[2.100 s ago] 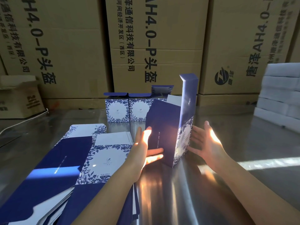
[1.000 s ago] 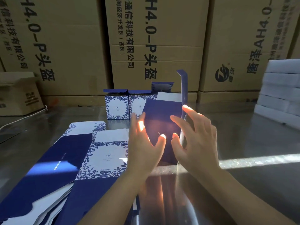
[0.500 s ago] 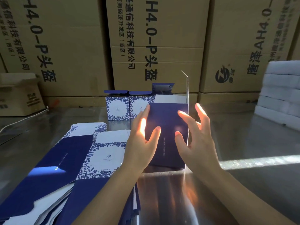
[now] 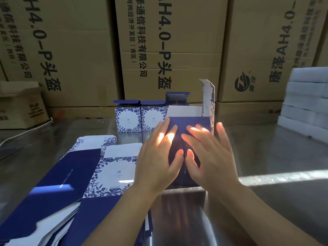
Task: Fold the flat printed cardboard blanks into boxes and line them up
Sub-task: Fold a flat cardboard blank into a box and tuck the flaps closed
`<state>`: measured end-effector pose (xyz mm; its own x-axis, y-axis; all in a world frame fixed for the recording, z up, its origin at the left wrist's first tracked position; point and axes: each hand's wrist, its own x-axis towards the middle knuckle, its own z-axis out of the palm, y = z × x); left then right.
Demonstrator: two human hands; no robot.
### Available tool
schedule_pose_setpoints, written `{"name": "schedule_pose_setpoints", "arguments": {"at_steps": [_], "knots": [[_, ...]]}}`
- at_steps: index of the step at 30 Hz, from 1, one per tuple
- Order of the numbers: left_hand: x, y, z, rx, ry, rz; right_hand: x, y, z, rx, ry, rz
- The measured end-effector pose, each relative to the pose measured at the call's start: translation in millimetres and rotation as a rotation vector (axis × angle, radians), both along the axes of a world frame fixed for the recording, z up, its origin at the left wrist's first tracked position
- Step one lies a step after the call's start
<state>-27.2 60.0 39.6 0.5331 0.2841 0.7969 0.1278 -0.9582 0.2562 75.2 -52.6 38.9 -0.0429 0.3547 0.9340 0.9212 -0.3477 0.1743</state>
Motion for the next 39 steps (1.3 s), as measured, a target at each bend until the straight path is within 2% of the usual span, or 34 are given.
{"name": "schedule_pose_setpoints", "arguments": {"at_steps": [2, 6, 12, 16, 20, 29, 39], "knots": [[0.6, 0.5, -0.9, -0.027, 0.07, 0.009, -1.5, 2.0, -0.3, -0.06, 0.018, -0.007], [1.8, 1.7, -1.3, -0.049, 0.058, -0.016, -4.0, 3.5, 2.9, -0.036, 0.093, 0.031], [1.8, 1.0, -5.4, -0.125, -0.118, -0.074, 0.8, 1.4, 3.0, -0.008, 0.144, 0.038], [3.4, 2.6, -3.9, -0.231, -0.151, -0.107, 10.4, -2.2, 3.7, 0.036, 0.119, 0.04], [4.1, 5.6, -3.5, -0.213, -0.158, -0.106, 11.0, -3.1, 3.6, 0.081, 0.061, -0.013], [3.0, 3.1, -1.4, -0.079, -0.211, -0.106, 5.6, -0.1, 4.3, 0.074, 0.202, 0.197], [5.9, 1.0, -1.2, 0.024, -0.245, -0.14, 2.2, -1.9, 7.4, 0.059, 0.209, 0.145]]}}
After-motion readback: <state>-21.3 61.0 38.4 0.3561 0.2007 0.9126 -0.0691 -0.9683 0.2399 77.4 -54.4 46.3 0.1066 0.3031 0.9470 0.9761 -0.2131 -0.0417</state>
